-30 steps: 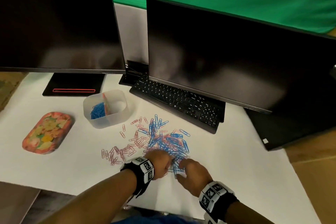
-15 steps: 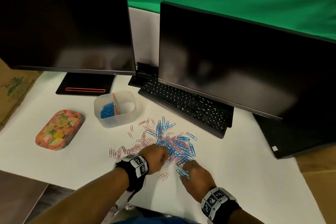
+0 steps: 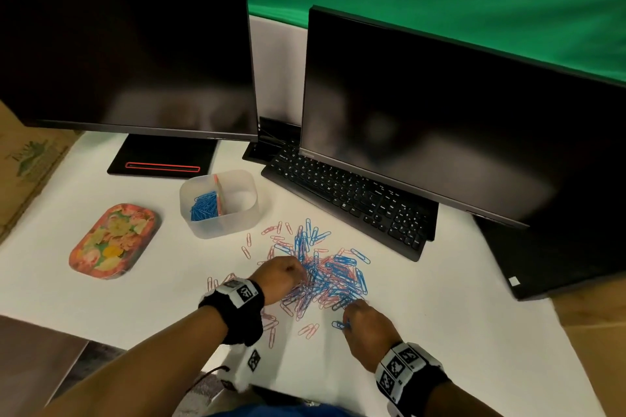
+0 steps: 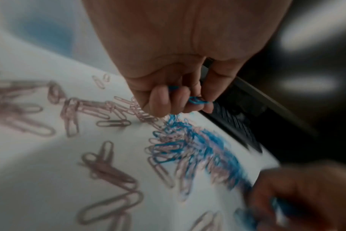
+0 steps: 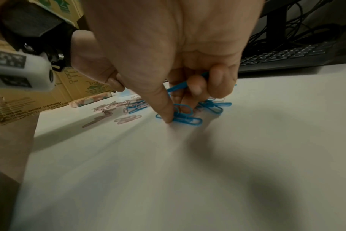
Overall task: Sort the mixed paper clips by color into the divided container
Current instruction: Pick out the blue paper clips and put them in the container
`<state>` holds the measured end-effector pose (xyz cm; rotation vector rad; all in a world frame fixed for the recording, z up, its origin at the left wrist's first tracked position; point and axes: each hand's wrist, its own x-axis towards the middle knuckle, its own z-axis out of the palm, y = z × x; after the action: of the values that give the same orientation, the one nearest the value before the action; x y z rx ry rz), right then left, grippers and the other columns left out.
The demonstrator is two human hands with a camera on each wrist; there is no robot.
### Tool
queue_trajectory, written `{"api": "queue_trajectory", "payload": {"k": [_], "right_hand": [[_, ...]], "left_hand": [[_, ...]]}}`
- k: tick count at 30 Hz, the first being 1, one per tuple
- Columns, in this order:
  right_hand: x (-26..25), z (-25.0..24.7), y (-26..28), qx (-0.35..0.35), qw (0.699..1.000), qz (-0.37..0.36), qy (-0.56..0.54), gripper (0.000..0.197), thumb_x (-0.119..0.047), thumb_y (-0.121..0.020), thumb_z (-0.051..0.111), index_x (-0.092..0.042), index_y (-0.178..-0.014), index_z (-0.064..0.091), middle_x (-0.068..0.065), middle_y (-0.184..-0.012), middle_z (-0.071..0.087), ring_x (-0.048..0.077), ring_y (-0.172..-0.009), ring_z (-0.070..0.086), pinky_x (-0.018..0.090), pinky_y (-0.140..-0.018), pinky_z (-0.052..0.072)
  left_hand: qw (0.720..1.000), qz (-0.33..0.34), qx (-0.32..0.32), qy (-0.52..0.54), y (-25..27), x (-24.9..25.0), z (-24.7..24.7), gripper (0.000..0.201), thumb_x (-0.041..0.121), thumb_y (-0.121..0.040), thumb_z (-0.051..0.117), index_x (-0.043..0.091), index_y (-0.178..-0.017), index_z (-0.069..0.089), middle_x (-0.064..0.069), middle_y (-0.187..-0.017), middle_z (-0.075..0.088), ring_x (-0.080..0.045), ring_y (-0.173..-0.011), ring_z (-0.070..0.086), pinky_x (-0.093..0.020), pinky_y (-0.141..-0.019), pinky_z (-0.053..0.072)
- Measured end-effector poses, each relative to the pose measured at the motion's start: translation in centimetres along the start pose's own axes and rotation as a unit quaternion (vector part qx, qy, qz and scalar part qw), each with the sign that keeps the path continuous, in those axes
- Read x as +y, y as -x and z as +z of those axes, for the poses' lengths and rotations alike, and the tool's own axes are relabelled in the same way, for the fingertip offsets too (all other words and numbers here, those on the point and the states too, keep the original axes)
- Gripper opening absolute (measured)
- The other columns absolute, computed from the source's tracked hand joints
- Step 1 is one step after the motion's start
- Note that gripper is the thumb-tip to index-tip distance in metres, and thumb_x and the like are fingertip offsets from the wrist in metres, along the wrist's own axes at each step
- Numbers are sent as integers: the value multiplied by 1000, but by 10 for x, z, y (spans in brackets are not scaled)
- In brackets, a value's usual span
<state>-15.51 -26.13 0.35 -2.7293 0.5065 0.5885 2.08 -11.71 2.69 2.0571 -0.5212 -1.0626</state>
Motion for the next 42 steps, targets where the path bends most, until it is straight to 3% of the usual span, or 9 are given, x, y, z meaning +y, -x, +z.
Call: {"api": "queue_trajectory", "payload": {"k": [4, 14, 19, 23, 25, 31, 34, 39, 42], "right_hand": [[-6, 1, -6, -24, 999, 6, 47, 36, -20, -96, 49, -11, -131, 44, 8, -134, 48, 23, -119, 55, 31, -96, 47], [-14, 2, -15, -42, 995, -68, 59, 33, -14, -96, 46, -12, -129, 49, 9, -132, 52, 23, -122, 52, 29, -101, 42], [-55, -40, -34, -45, 988, -39, -146, 14, -20, -92, 51, -21, -80, 58, 3, -87, 62, 19, -80, 59, 27, -69, 48], [-109, -96, -79, -26, 960, -59, -271, 16, -17, -87, 57, -10, -78, 68, 8, -85, 71, 21, -82, 66, 29, -73, 54], [-139, -119, -105, -21, 955, -76, -285, 20, -18, -86, 62, -15, -67, 65, 1, -70, 65, 10, -65, 61, 22, -60, 49], [-216, -147, -182, -41, 951, -41, -304, 9, -17, -82, 65, -8, -80, 64, 6, -62, 50, 16, -46, 44, 22, -40, 38], [-239, -147, -204, -68, 950, -37, -303, 11, -19, -84, 66, -15, -92, 60, 4, -71, 59, 13, -51, 55, 12, -34, 40], [-261, -144, -215, -75, 948, -20, -309, 29, -11, -83, 62, 0, -109, 64, 8, -84, 65, 17, -61, 64, 19, -44, 50], [-260, -144, -208, -27, 958, -44, -283, 27, -13, -80, 63, -7, -105, 70, 10, -93, 70, 25, -81, 69, 34, -71, 60]], "left_hand": [[964, -66, 29, 257, 1, 3, -20, 20, 2, -82, 40, 11, -69, 53, -4, -62, 39, -15, -51, 28, -24, -51, 16], [880, -78, 75, 462, 14, -2, -74, 16, 17, -85, 40, 16, -71, 48, -1, -63, 40, -16, -52, 36, -24, -47, 23], [844, -63, 132, 516, 22, -1, -115, 26, 24, -96, 37, 17, -72, 46, -2, -60, 42, -17, -50, 42, -23, -47, 30], [828, -73, 179, 527, 18, 1, -147, 32, 30, -99, 35, 15, -74, 49, -5, -65, 44, -19, -53, 45, -27, -53, 33], [816, -94, 211, 530, 15, 1, -164, 31, 33, -99, 37, 12, -81, 52, -8, -67, 49, -22, -58, 48, -30, -57, 40], [819, -132, 242, 503, 9, 5, -193, 31, 34, -99, 44, 7, -115, 44, -11, -74, 45, -17, -41, 50, -30, -59, 40], [827, -143, 257, 479, 6, 2, -201, 46, 35, -97, 48, 0, -127, 47, -15, -87, 48, -24, -65, 52, -33, -70, 44], [865, -137, 253, 411, 6, -6, -212, 43, 33, -97, 48, 7, -132, 49, -20, -124, 51, -33, -112, 53, -39, -93, 44], [891, -97, 267, 355, 6, -6, -211, 25, 24, -97, 47, 16, -119, 57, -13, -118, 54, -30, -111, 53, -41, -96, 46]]}}
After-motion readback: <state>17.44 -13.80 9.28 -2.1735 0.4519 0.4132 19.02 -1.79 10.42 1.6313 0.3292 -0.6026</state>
